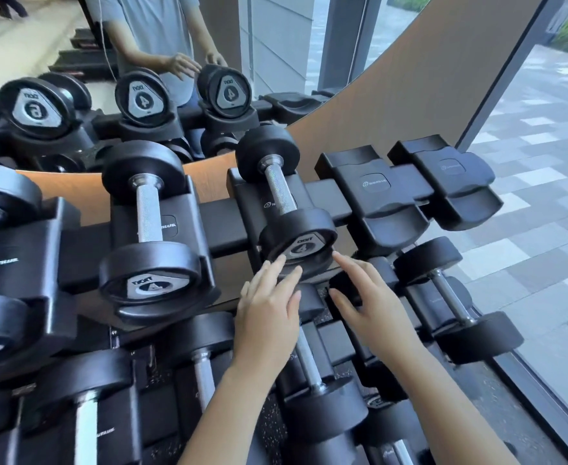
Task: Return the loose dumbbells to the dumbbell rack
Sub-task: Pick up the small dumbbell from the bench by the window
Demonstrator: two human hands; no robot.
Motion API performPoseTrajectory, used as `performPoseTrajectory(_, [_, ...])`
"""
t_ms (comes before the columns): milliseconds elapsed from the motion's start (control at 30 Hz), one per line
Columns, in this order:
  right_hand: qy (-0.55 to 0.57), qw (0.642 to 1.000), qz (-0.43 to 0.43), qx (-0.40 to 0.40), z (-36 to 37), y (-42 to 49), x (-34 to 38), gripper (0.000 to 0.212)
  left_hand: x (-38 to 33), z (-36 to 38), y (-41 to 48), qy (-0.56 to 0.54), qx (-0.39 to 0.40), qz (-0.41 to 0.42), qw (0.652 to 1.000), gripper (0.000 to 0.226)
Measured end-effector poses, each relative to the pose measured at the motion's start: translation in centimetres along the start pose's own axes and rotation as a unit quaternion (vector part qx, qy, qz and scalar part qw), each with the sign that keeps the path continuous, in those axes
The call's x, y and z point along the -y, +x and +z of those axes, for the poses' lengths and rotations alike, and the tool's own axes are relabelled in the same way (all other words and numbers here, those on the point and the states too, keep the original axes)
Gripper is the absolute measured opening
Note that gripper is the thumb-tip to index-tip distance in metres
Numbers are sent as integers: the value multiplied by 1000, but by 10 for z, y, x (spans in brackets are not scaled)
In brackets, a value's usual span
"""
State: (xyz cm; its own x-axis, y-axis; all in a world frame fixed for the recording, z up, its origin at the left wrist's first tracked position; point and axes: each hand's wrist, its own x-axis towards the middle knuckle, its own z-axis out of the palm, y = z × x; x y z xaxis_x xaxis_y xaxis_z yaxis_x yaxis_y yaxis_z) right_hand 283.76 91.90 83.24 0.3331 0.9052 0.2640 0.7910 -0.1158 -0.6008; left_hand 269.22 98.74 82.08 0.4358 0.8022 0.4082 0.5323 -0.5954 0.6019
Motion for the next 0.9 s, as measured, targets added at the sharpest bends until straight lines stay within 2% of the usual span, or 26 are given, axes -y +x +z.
performPoseTrajectory(167, [-92,995,-12,-26,-1,-39,19,50,-14,-15,-35,89,5,32,995,44])
performPoseTrajectory(300, [-125,991,3,-43,-3,-76,37,50,-21,-28,-59,116,2,63,991,46])
performPoseTrajectory(567, [-211,971,81,-75,-11,-165,61,52,-48,-29,-113,61,51,123,989,43])
performPoseTrajectory(633, [-229,962,110,-102,-16,-187,65,51,-58,-26,-126,45,62,151,986,36])
performPoseTrajectory(700, [-241,952,138,-126,-21,-209,69,48,-71,-24,-137,25,75,183,980,32])
performPoseTrajectory(900, [-283,913,232,-181,-47,-270,71,51,-116,-7,-167,-21,151,278,948,40])
